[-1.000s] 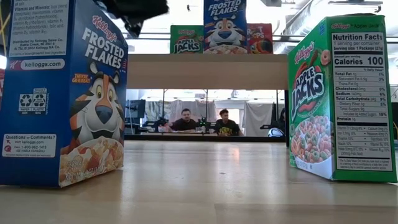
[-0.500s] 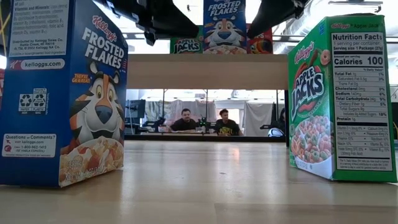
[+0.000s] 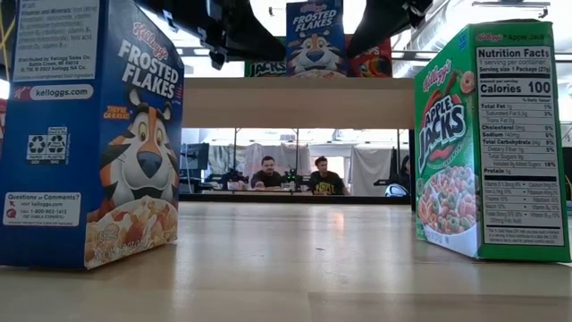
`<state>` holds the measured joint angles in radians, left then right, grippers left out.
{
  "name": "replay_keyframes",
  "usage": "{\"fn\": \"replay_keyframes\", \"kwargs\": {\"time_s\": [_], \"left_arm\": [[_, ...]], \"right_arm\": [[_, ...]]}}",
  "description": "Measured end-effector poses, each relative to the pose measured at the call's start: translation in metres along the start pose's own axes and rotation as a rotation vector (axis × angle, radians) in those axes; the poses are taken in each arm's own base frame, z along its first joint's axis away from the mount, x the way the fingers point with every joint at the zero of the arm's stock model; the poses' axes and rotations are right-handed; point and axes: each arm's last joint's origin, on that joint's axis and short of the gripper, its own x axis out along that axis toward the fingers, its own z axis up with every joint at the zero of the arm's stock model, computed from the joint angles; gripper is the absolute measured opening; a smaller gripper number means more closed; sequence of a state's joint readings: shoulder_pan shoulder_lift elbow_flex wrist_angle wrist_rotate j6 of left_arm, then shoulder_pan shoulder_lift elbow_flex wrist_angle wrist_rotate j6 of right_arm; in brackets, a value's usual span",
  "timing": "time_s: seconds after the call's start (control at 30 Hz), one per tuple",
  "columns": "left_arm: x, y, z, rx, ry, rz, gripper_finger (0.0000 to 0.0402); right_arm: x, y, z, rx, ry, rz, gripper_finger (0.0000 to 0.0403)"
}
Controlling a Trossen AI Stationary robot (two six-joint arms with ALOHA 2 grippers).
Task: Stack cereal on shelf
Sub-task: Put the top blue cereal box on the shelf aligned with the other blue cereal box
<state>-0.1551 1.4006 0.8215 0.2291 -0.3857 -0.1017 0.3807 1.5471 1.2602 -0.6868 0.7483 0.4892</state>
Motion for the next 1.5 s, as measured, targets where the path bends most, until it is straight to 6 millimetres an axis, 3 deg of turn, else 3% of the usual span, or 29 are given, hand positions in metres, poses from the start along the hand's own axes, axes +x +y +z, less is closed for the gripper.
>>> {"fn": "replay_keyframes", "kwargs": {"time_s": [1.5], "left_arm": [[0.009,0.014,-0.003,-0.022,0.01,0.067,0.0046]], "right_arm": [[0.01,-0.013,0.005,-0.014,0.001,-0.073,0.0002]]}}
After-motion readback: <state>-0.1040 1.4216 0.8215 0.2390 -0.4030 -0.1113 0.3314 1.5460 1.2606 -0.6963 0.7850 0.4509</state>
